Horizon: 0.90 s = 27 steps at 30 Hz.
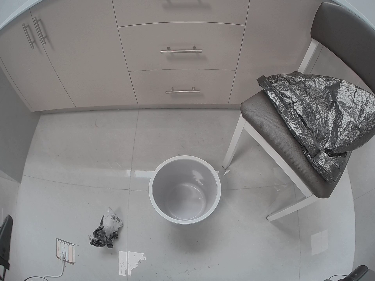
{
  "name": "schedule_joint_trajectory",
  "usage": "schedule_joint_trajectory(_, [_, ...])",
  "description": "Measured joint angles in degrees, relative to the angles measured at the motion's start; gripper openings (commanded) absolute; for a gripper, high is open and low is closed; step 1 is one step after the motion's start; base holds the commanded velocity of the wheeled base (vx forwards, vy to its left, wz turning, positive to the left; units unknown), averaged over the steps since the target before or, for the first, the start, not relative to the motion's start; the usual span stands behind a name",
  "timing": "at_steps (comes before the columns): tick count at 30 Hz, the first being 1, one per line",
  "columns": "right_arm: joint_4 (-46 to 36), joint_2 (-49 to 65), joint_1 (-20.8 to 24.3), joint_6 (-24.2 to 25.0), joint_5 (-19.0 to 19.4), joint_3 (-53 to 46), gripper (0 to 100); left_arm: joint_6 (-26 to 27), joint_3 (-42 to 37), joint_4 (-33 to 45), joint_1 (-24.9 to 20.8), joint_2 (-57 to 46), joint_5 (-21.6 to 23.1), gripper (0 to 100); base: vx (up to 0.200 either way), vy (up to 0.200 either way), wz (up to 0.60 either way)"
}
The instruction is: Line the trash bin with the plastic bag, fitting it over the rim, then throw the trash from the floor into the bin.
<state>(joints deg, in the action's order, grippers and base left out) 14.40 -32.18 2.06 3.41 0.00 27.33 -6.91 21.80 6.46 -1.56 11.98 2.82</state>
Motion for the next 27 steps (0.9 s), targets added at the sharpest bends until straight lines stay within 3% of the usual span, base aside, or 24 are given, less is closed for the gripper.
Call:
schedule_joint_trajectory(5, [4.4, -9.7, 1.7, 0.4, 0.1, -1.0, 100, -1.4, 7.0, 2.1, -2.0, 10.8, 4.6, 100, 0.000, 0.000, 0.00])
schedule_joint_trajectory(11, [6.8, -19.0, 4.8, 0.8, -0.5, -2.0, 100, -2.0, 9.4, 3.0, -8.2, 22.2, 8.6, 100, 0.000, 0.000, 0.00])
schedule_joint_trajectory(17, [8.4, -24.8, 6.9, 0.8, -6.0, -2.9, 100, -2.3, 9.7, 0.7, -13.8, 31.1, 9.4, 100, 0.000, 0.000, 0.00])
schedule_joint_trajectory(22, [11.8, -28.2, 8.4, 0.2, -10.1, -3.3, 100, -2.4, 9.8, -6.5, -16.0, 36.9, 9.4, 100, 0.000, 0.000, 0.00])
schedule_joint_trajectory(27, [12.8, -30.3, 11.4, -2.5, -16.0, -5.4, 100, -2.2, 9.2, -8.4, -17.8, 40.9, 9.4, 100, 0.000, 0.000, 0.00])
